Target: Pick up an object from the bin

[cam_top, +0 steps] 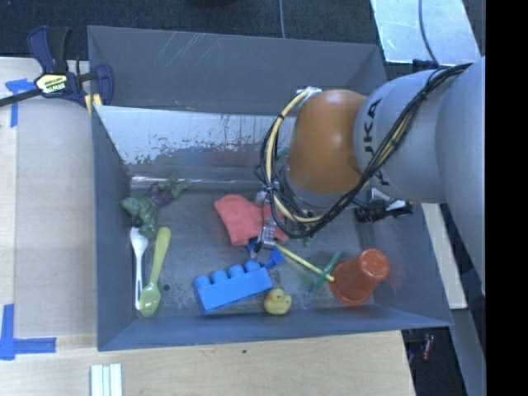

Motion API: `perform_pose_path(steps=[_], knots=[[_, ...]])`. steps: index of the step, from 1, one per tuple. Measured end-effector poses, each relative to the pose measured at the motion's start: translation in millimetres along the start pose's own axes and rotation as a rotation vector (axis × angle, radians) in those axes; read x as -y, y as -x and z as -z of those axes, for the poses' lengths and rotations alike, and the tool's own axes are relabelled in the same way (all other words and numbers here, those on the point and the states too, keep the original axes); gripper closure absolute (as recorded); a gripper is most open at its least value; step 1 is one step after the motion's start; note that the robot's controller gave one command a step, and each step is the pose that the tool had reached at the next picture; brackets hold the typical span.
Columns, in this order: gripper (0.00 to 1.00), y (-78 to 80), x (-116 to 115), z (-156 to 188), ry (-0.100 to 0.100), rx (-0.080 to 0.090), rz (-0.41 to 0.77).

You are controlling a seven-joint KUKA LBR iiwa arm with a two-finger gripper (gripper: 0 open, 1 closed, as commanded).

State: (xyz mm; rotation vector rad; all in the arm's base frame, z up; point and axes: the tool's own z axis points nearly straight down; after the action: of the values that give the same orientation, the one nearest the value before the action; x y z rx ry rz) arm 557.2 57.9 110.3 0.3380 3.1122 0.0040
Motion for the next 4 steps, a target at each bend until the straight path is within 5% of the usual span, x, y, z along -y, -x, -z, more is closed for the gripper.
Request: perform_pose_path(steps=[1, 2, 3, 4], knots=[[0.0, 11.6, -1, -26, 0.001, 0.004, -0.028], [1.0, 39.4, -23, -41, -0.001, -0.004, -0.145], [1.0, 39.3, -22, -41, -0.001, -0.004, -0.145], [1.0, 42.2, -21, 24, -0.003, -0.008, -0.103]])
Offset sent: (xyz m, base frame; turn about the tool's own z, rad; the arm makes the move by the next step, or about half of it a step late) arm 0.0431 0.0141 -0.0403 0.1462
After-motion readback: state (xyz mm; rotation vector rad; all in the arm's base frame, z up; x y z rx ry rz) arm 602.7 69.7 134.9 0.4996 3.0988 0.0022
